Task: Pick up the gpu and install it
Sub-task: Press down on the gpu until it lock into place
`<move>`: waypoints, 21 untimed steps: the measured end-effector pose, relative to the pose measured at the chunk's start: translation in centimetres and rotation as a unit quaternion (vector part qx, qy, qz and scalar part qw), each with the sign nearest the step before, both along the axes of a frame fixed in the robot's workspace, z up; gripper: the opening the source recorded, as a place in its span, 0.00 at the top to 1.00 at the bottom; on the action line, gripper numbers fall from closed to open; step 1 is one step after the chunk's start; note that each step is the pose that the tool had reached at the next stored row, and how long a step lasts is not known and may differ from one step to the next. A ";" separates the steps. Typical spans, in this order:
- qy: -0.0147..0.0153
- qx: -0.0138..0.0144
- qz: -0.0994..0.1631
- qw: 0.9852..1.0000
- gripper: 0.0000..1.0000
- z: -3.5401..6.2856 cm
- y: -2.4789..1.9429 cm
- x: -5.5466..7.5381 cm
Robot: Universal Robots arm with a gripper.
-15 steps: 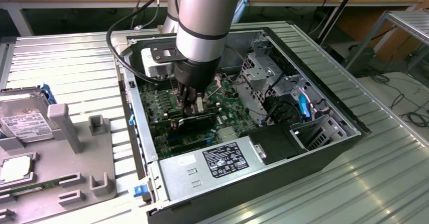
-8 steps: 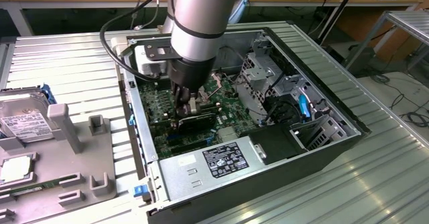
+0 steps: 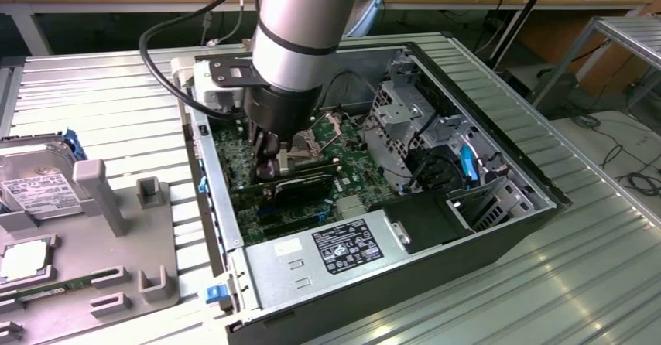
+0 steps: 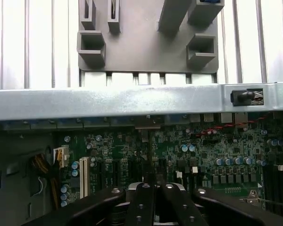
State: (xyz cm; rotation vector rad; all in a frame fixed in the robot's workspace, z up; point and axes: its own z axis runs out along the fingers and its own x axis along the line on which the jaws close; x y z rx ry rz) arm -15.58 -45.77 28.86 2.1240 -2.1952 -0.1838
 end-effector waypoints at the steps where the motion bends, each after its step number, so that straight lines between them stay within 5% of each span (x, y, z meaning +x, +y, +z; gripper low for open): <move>1: 0.003 0.000 0.000 1.000 0.89 0.09 0.00 -0.1; 6: 0.012 0.000 0.000 1.000 0.89 0.43 0.00 -0.5; 9: 0.022 0.000 0.000 1.000 0.89 0.66 0.00 -0.9; 18: 0.039 0.000 -0.001 0.999 0.89 0.95 0.00 -1.7; 21: 0.042 0.000 -0.001 0.999 0.89 0.96 0.00 -2.0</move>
